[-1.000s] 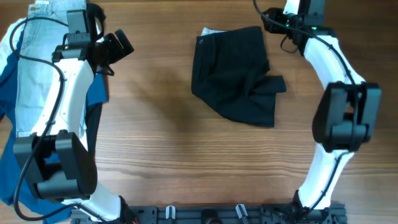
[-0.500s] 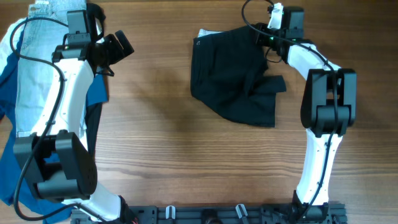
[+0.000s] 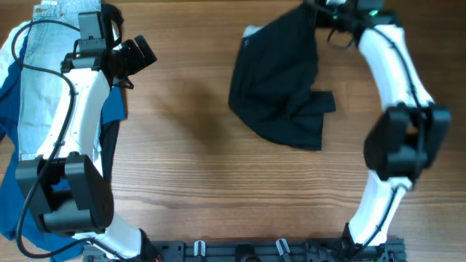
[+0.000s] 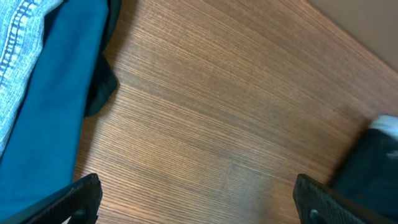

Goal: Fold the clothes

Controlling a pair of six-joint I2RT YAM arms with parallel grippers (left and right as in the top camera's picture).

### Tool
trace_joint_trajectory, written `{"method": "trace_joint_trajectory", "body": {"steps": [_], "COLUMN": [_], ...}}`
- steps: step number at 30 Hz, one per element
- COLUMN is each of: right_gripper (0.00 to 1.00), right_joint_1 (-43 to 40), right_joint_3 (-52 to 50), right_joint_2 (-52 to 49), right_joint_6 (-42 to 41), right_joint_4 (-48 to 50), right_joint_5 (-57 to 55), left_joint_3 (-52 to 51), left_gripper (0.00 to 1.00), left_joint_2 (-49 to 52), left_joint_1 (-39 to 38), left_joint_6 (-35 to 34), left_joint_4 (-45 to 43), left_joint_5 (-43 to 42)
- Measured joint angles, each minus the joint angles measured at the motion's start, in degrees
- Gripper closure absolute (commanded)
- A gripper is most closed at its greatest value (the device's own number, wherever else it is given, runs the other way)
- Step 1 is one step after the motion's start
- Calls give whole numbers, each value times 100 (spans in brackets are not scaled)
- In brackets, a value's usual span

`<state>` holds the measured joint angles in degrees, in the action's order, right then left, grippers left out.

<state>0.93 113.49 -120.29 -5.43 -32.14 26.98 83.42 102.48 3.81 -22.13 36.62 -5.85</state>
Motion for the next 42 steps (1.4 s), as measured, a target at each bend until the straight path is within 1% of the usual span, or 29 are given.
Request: {"method": "trace_joint_trajectory", "body": {"steps": [2, 5, 10, 12, 14, 17, 19, 22, 25, 26, 27, 28, 29, 30, 33, 35, 37, 39, 40, 42], "right_gripper": [96, 96, 96, 96, 96, 96, 96, 96, 94, 76, 50, 37, 28, 20, 13, 10, 8, 6, 4, 3], "right_joint_1": [0, 0, 48, 214, 424, 839, 1093, 1412, 1788, 2002, 2229, 2461, 2702, 3119, 3733, 3641, 3230, 2538, 2052, 1423], "right_joint_3": [197, 227, 216, 216, 223, 227, 227, 227, 214, 214, 214, 214, 214, 216, 216, 216, 216, 216, 219, 223], "right_joint_2": [684, 1298, 1816, 2063, 2105, 1779, 1237, 326, -225, -330, -365, -369, -369, -369, -369, -358, -280, -125, -28, 31], "right_joint_6": [107, 129, 127, 127, 127, 125, 118, 31, -31, -55, -72, -94, -107, -109, -72, -74, -70, -28, 44, 146], "right_joint_4": [-214, -391, -433, -435, -479, -492, -439, -286, -234, -236, -240, -238, -238, -271, -560, -662, -708, -835, -1005, -1272], "right_joint_5": [0, 4, 42, 39, 44, 42, 22, -2, -2, 0, 0, 2, 24, 107, 273, 321, 321, 264, 175, 39], "left_joint_3": [0, 0, -11, -11, -11, -9, -4, 11, 11, 11, 11, 11, 13, 11, 13, 13, 11, 13, 13, 24], "left_gripper": [4, 3, 2, 2, 2, 2, 2, 1, 1, 1, 1, 1, 1, 1, 1, 2, 3, 4, 4, 4], "left_joint_2": [0, 0, -11, -50, -205, -761, -1287, -1886, -2092, -2131, -2146, -2151, -2151, -2151, -2151, -2151, -2146, -2094, -2013, -1784], "left_joint_1": [0, 0, 0, 24, 116, 424, 590, 603, 608, 640, 691, 787, 879, 1005, 1290, 1388, 1392, 1333, 1252, 964], "left_joint_6": [0, 85, 149, 212, 267, 407, 562, 699, 750, 765, 774, 780, 785, 787, 789, 789, 789, 791, 789, 791], "left_joint_4": [-59, -356, -791, -796, -697, -468, -262, -72, -70, -87, -98, -94, -79, -55, 4, 63, 92, 94, 101, 140], "left_joint_5": [-31, -223, -485, -551, -601, -601, -603, -603, -560, -557, -555, -557, -555, -529, -494, -481, -494, -629, -739, -813]}}
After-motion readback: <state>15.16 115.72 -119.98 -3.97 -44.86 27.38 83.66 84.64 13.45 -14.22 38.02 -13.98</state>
